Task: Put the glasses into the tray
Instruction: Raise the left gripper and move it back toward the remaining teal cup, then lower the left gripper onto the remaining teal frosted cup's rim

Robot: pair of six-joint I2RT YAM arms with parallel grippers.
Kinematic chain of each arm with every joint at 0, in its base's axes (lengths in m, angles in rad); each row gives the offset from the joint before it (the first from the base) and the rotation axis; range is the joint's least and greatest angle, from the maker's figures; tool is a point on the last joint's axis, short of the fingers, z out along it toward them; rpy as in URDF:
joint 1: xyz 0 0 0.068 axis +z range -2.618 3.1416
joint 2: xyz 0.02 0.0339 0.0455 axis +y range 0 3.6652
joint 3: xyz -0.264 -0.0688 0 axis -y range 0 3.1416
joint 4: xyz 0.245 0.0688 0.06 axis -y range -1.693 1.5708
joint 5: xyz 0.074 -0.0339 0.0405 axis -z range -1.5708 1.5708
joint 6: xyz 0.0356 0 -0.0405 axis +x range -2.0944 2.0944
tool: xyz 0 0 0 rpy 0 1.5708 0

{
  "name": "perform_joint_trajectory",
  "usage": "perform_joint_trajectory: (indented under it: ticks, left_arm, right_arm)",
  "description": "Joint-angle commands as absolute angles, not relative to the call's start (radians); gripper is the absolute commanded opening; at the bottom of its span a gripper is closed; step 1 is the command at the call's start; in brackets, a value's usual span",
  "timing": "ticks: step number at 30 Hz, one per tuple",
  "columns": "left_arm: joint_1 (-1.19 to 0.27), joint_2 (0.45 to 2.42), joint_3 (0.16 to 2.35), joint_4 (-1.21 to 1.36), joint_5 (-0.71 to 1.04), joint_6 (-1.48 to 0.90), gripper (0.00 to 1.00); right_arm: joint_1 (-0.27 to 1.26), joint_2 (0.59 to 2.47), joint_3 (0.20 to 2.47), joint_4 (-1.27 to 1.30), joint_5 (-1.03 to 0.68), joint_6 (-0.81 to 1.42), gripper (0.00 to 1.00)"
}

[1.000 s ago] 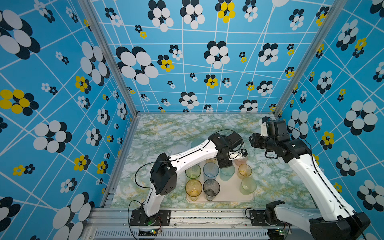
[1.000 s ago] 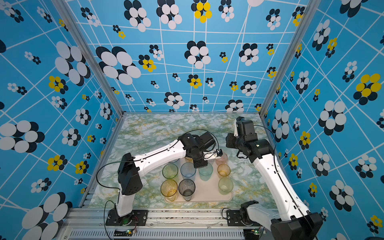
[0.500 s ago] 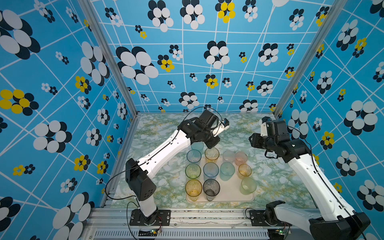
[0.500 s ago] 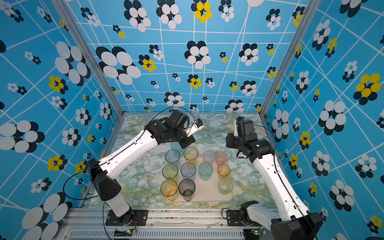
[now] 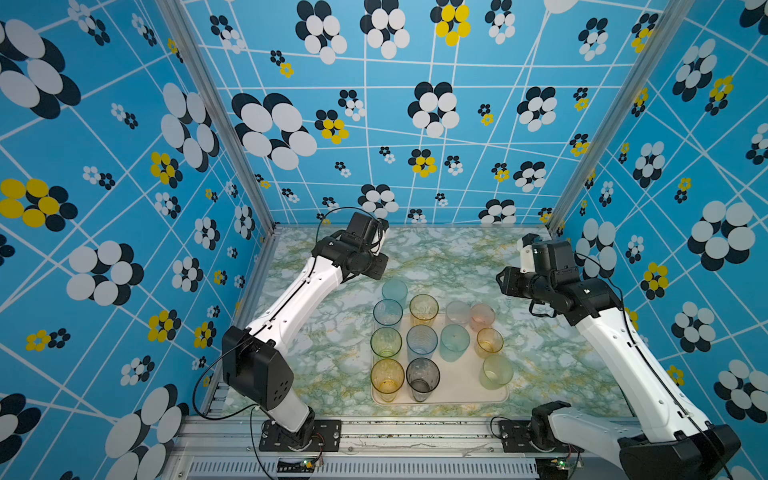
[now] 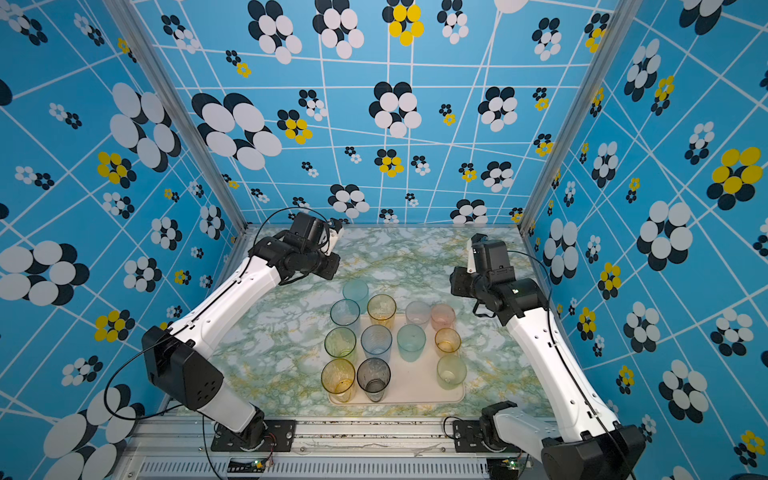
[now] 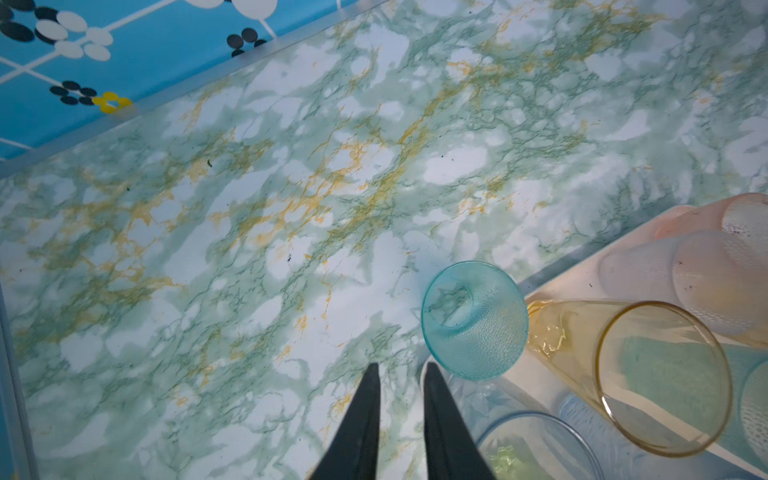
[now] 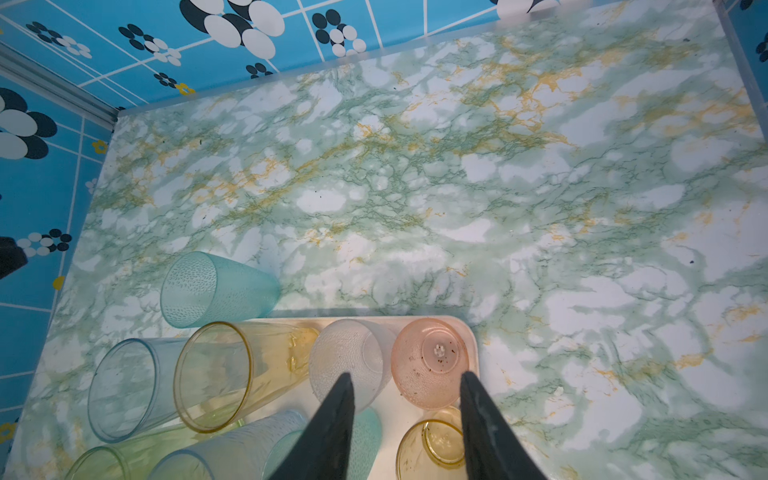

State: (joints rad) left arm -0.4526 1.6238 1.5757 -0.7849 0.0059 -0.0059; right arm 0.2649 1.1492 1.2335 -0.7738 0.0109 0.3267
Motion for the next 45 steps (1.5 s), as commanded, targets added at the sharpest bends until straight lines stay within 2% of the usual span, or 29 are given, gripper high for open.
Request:
perform_joint_trajectory:
  ticks: [1, 12, 29, 45]
  left_arm:
    - [-0.442, 1.669, 1.560, -0.755, -0.008, -0.032, 0.22]
    - [-0.442, 1.830, 1.624, -0.749, 0.057, -0.006, 0.24]
    - [-0.457, 1.929, 1.672, -0.766, 0.090, 0.017, 0.28]
    - [-0.458, 1.865, 1.641, -0.717, 0.022, 0.014, 0.27]
  right_arm:
    - [0.259, 1.156, 1.218, -0.789, -0.010, 0.328, 0.44]
    - [0.259, 1.158, 1.209, -0.787, -0.006, 0.324, 0.44]
    - [0.259, 1.172, 1.222, -0.784, -0.001, 0.314, 0.44]
    - [0.258, 1.178, 1.213, -0.775, -0.007, 0.318, 0.44]
